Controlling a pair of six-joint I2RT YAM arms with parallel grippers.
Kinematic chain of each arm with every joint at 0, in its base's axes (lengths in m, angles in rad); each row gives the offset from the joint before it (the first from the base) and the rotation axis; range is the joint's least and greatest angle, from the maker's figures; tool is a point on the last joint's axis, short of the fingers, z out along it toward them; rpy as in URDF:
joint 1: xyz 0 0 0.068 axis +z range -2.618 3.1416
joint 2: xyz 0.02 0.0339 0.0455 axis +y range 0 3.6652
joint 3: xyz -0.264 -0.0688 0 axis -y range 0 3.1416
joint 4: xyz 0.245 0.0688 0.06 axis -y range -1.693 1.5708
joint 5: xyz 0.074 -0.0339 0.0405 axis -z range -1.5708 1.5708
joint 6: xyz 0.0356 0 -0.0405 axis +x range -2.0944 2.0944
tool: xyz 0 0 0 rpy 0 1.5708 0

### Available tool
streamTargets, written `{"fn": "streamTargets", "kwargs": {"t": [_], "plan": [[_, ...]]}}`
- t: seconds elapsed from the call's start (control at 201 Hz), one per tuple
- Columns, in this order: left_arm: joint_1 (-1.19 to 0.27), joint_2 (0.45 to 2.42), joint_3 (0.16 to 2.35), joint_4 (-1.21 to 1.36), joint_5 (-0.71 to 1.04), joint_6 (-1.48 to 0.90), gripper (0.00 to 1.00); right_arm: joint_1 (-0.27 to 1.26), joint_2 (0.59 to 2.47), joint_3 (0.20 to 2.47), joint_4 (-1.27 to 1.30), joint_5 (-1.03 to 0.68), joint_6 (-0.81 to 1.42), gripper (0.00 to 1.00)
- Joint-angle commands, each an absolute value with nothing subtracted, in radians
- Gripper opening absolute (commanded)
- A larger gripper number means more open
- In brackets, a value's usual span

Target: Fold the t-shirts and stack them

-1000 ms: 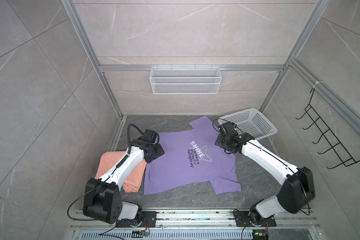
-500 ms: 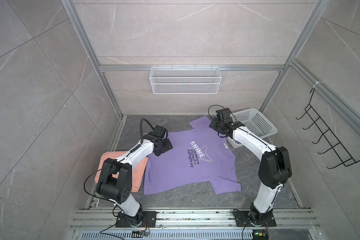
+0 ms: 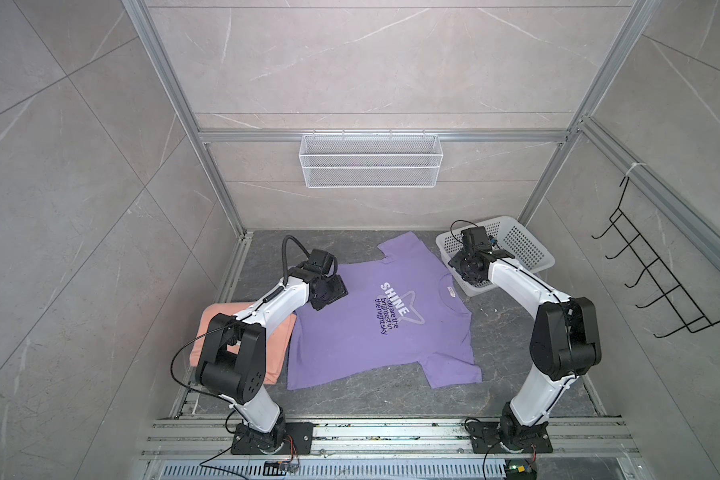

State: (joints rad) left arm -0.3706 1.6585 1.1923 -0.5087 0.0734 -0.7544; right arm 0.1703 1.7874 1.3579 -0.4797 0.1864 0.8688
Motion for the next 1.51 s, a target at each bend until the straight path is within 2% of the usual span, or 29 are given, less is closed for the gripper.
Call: {"fn": "streamTargets", "kwargs": {"t": [0.0,0.309,0.553,0.617,0.702,0.786,0.951,1.12,1.324,1.503], "plan": [[-0.373,1.660,1.225,-0.501,0.092,-0.732,0.67,0.152,1.716,1.273,-0.581,0.200,0.896,0.60],[-0.373,1.633,1.190,-0.524,0.089,-0.707,0.67,0.014,1.513,1.024,-0.689,0.243,0.827,0.60],[-0.373,1.628,1.186,-0.527,0.105,-0.691,0.67,-0.122,1.413,1.031,-0.820,0.337,0.670,0.61],[-0.373,1.622,1.181,-0.526,0.107,-0.686,0.67,-0.128,1.379,1.072,-0.821,0.313,0.606,0.61],[-0.373,1.618,1.178,-0.528,0.107,-0.680,0.67,-0.124,1.330,1.129,-0.809,0.162,0.608,0.60],[-0.373,1.620,1.180,-0.526,0.112,-0.678,0.67,-0.057,1.282,1.153,-0.753,0.042,0.691,0.60],[-0.373,1.628,1.184,-0.513,0.127,-0.683,0.67,0.181,1.296,1.235,-0.712,0.070,0.838,0.60],[-0.374,1.653,1.181,-0.499,0.150,-0.690,0.67,0.355,1.398,1.226,-0.514,0.022,0.963,0.60],[-0.373,1.661,1.174,-0.479,0.163,-0.703,0.67,0.441,1.605,1.250,-0.318,-0.011,0.996,0.61],[-0.373,1.654,1.159,-0.475,0.155,-0.709,0.67,0.445,1.761,1.345,-0.398,0.043,0.954,0.61]]}}
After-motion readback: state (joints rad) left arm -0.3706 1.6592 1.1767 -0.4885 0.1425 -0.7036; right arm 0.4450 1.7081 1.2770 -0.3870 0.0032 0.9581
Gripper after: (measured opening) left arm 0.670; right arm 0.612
